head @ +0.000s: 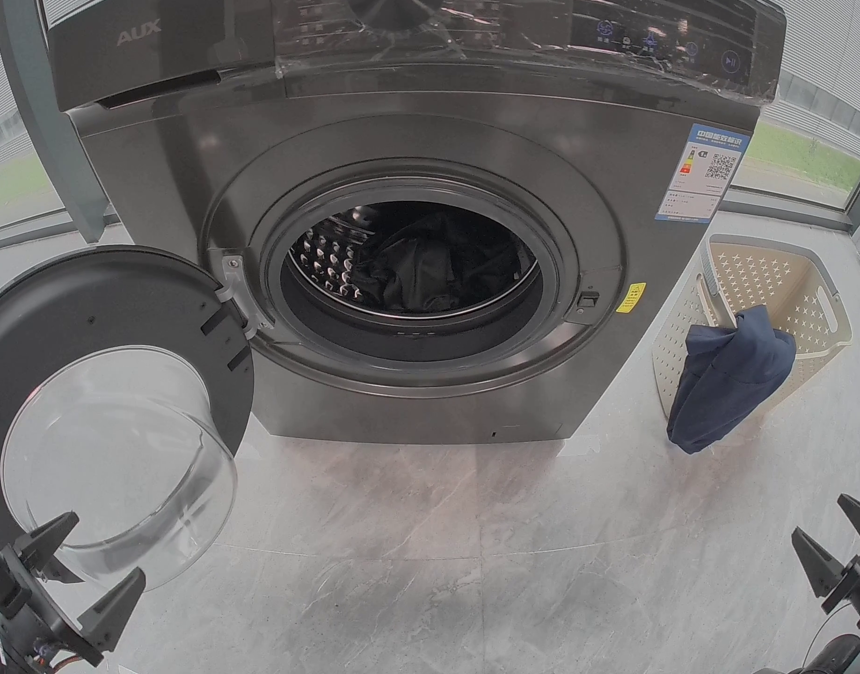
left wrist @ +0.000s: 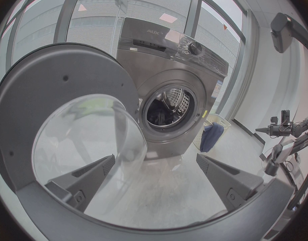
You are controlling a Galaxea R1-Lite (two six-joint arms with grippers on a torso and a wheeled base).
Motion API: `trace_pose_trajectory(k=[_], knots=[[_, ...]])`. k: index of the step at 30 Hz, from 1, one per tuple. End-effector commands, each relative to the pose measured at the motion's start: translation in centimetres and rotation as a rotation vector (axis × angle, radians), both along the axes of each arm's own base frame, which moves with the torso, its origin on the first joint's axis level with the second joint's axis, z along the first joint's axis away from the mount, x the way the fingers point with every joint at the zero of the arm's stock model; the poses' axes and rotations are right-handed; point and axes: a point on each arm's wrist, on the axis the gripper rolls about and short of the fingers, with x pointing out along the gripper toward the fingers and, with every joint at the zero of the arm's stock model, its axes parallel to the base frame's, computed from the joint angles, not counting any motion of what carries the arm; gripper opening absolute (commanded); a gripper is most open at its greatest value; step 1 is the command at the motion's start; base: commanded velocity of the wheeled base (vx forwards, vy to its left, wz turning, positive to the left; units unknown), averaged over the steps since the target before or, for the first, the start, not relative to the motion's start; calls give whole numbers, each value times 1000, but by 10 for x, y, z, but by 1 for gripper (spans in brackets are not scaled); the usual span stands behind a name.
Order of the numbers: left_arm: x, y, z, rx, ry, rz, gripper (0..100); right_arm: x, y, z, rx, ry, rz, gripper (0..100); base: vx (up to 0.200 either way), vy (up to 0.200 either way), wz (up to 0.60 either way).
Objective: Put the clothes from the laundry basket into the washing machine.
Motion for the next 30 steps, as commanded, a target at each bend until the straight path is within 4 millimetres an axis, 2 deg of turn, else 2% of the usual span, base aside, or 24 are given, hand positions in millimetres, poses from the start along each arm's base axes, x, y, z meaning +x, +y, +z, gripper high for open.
trace_pose_trajectory(k=[1, 3, 8, 12, 15, 23, 30], knots=[[-44, 15, -34, -38, -96, 52, 100, -41, -7, -32, 16, -100, -135, 100, 0, 0, 0], [-45, 14, -39, -16, -55, 60, 100, -42, -6, -34, 10, -104, -169, 100, 0, -100, 0], [-44, 14, -37, -4, -74, 130, 100, -46, -4, -35, -25, -146, -150, 100, 0, -200, 0], [-45, 13, -38, 96, -85, 282, 100, -48, -4, -41, -112, -98, -168, 100, 0, -150, 0], [-50, 11, -40, 92, -138, 359, 100, -48, -5, -40, -104, -104, -170, 100, 0, 0, 0], [-51, 12, -41, 4, -137, 331, 100, -47, -5, -40, -101, -120, -170, 100, 0, 0, 0], [-51, 13, -41, -66, -125, 408, 100, -47, -5, -40, -101, -122, -173, 100, 0, -200, 0]])
